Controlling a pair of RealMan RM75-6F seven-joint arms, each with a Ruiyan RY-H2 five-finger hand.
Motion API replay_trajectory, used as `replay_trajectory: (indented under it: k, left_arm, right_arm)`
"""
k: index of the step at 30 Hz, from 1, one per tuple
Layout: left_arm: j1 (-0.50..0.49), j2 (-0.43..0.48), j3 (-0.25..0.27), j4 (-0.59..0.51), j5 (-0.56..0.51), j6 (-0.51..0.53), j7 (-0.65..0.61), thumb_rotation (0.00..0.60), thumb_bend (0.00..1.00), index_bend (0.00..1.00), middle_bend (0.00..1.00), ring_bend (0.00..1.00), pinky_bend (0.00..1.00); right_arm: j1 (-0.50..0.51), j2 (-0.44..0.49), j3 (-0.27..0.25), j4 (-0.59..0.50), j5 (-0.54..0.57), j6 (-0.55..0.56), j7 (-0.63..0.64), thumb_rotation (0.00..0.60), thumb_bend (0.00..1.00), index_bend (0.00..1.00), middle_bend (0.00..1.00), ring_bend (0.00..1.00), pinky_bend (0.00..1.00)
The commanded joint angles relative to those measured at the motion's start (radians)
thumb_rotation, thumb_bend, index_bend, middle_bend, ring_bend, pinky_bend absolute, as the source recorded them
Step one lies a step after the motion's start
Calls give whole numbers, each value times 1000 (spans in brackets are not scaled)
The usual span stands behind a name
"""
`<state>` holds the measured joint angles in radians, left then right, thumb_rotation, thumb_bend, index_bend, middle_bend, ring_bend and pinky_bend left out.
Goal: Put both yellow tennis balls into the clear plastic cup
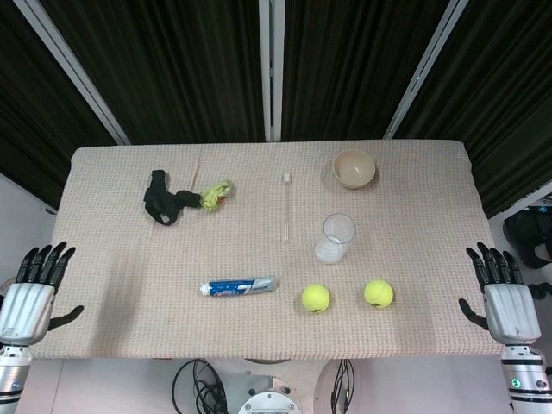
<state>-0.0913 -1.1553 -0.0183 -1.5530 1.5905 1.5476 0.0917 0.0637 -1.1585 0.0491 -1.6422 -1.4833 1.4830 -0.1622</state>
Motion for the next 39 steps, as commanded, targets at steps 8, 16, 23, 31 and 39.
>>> replay_trajectory:
  k: [8, 16, 23, 31, 39]
  left_arm:
    - [7, -11, 8, 11, -8, -8, -16, 600, 65, 25, 0, 0, 0]
    - [-2, -25, -5, 23, -12, -10, -25, 600, 65, 25, 0, 0, 0]
    - [-7, -22, 7, 25, -14, -36, -32, 600, 65, 25, 0, 0, 0]
    - [-7, -18, 6, 27, -21, -40, -42, 600, 66, 38, 0, 0, 0]
    - [-7, -22, 7, 41, -26, -45, -57, 600, 65, 44, 0, 0, 0]
  right_arm:
    - [19, -15, -21, 5, -27, -42, -50, 600, 189, 0, 0, 0, 0]
    - [91, -62, -47, -49, -43, -178, -205, 600, 193, 0, 0, 0, 0]
    - [189, -123, -19, -35, 19, -335, -230, 600, 195, 0, 0, 0, 0]
    - [252, -167, -12, -17, 90, -440, -243, 600, 206, 0, 4, 0, 184]
    - [259, -197, -23, -7, 93, -421, -234, 600, 305, 316, 297, 309, 602]
